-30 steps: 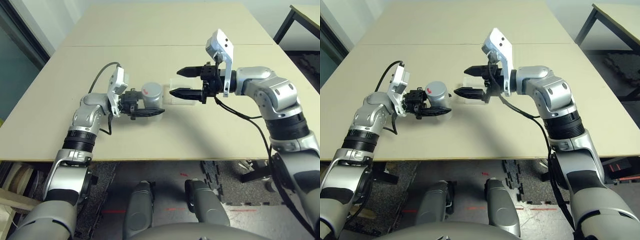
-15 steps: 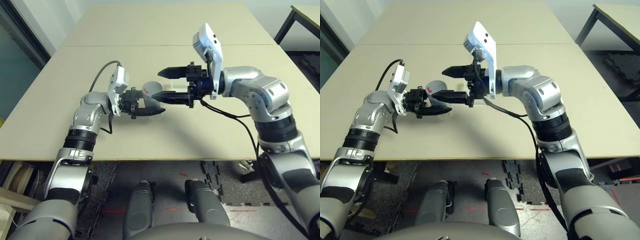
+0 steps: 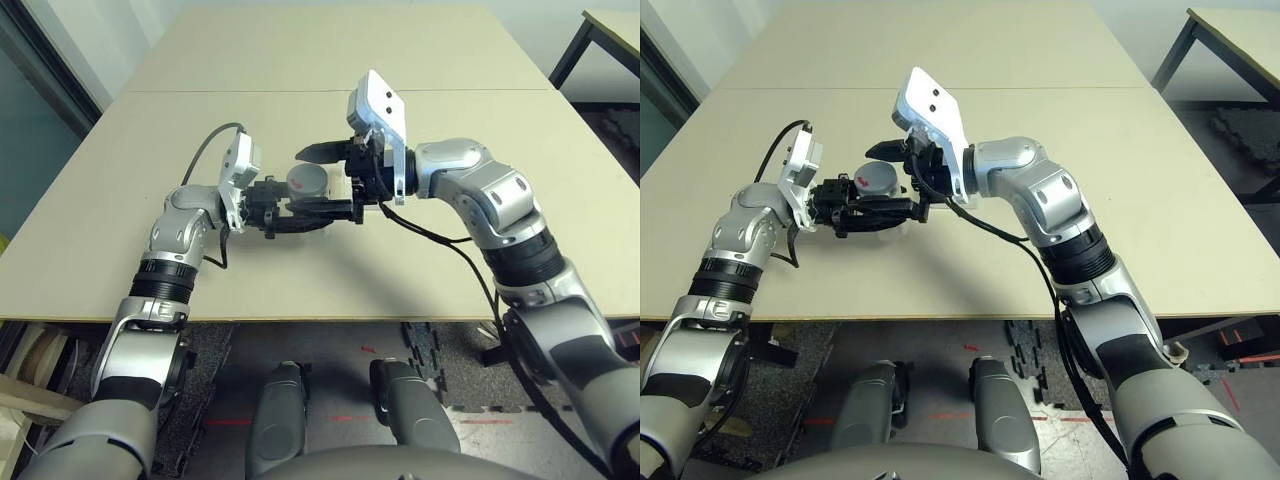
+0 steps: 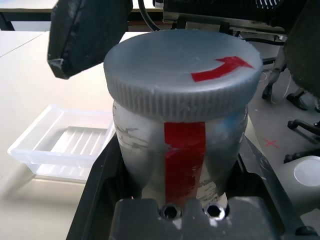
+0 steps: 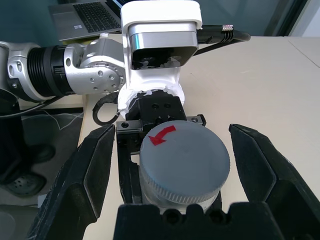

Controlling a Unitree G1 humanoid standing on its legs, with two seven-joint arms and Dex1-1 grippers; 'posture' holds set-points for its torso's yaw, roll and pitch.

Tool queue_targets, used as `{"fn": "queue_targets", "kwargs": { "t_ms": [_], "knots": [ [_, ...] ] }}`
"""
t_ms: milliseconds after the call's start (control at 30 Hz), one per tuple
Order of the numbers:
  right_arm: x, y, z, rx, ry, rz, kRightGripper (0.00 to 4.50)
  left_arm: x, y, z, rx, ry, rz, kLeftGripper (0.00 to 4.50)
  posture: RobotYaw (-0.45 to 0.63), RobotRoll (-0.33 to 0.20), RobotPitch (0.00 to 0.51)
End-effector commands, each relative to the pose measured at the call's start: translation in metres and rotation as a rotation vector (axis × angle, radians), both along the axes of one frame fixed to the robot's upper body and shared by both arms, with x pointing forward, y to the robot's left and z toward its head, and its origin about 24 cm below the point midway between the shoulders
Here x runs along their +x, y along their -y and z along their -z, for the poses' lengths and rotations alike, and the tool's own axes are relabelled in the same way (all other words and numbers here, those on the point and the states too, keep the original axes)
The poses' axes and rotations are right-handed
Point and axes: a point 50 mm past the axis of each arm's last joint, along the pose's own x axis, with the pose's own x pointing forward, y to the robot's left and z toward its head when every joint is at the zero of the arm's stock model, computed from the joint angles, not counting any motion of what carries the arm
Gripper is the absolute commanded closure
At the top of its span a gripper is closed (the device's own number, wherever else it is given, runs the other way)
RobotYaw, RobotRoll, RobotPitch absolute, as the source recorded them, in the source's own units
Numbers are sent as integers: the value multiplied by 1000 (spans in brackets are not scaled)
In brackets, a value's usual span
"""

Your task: Pour the medicine from the bottle into the box.

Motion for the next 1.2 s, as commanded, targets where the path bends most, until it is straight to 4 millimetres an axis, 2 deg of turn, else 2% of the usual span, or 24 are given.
{"fn": "queue_targets", "kwargs": {
  "t_ms": [33, 133, 233, 433, 533, 600, 833, 967, 1100, 1200],
  "knots": [
    [1, -3, 1, -12, -4, -7, 170, -3, 2, 1, -5, -1, 9, 1933, -52, 0, 118],
    [1, -2, 2, -12, -12, -3, 880, -3, 3, 0, -5, -2, 9, 1933, -52, 0, 119],
    [1, -2, 3, -15, -15, -2, 1923, -4, 3, 0, -5, -4, 8, 1933, -52, 0, 119],
    [3, 0, 3, 5, -35, 13, 1924, -4, 3, 0, -5, -3, 6, 1933, -51, 0, 118],
    [11, 0, -8, 179, -183, 82, 1924, -4, 4, 0, -10, -7, 2, 1933, -50, 0, 118],
    [15, 3, -11, 220, -219, 129, 1924, -5, 3, 0, -10, -8, 1, 1933, -51, 0, 118],
    [25, 21, -8, 217, -168, 231, 1924, -4, 2, -2, -7, -5, -4, 1933, -52, 0, 118],
    [37, 50, 1, 179, -124, 348, 1924, -3, 0, -2, -6, -4, -14, 1933, -54, 0, 119],
    [54, 102, 17, 159, -118, 568, 1924, -2, -3, -3, -7, -5, -27, 1933, -58, 0, 120],
    [60, 137, 36, 122, -129, 702, 1924, -1, -3, -4, -7, 0, -31, 1933, -62, 0, 119]
  ]
}}
